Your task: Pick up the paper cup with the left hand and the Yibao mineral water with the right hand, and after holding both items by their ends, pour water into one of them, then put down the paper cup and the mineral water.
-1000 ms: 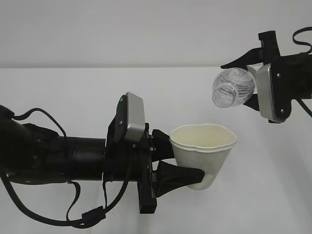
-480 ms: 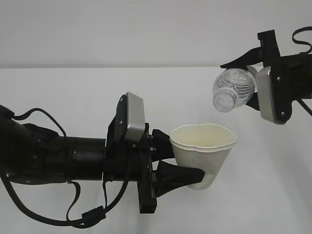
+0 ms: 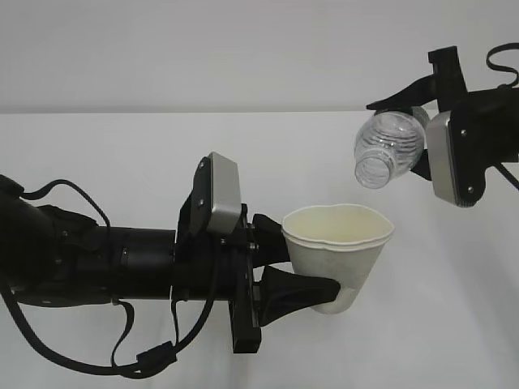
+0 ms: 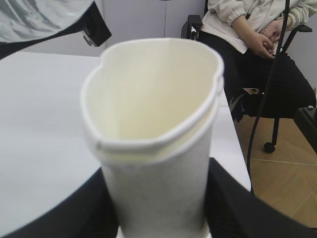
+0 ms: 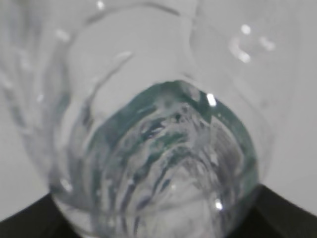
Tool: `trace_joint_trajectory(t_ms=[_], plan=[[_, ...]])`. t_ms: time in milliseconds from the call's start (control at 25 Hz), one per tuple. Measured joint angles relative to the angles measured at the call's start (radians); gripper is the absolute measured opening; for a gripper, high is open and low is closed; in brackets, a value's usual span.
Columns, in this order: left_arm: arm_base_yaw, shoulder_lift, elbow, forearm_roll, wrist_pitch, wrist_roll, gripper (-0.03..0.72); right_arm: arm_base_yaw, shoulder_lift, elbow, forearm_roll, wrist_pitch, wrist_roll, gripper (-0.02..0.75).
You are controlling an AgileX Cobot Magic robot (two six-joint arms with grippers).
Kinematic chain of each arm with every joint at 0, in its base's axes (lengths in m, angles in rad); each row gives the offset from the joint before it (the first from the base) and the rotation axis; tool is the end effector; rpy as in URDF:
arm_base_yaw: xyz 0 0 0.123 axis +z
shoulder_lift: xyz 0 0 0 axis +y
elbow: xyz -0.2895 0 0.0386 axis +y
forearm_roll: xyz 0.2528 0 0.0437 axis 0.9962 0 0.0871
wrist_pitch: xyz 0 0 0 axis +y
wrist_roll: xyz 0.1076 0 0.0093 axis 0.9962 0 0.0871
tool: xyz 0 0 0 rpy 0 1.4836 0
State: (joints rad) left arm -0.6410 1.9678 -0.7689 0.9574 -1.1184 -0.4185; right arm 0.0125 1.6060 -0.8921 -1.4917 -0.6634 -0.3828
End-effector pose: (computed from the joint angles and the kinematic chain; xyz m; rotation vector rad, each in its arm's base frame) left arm 0.2340 -0.2736 0.1378 1.2327 1.4060 -1.0960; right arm 0.3397 0.0705 0.2328 -1.8336 0.8888 -0.4606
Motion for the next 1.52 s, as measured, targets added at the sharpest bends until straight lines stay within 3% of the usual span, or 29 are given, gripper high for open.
trace_joint_trajectory(t_ms=[1520], plan=[[0.000, 0.000, 0.000, -0.008, -0.017, 0.000, 0.354, 0.000, 0.000, 0.000, 0.063, -0.034, -0.130, 0.489]])
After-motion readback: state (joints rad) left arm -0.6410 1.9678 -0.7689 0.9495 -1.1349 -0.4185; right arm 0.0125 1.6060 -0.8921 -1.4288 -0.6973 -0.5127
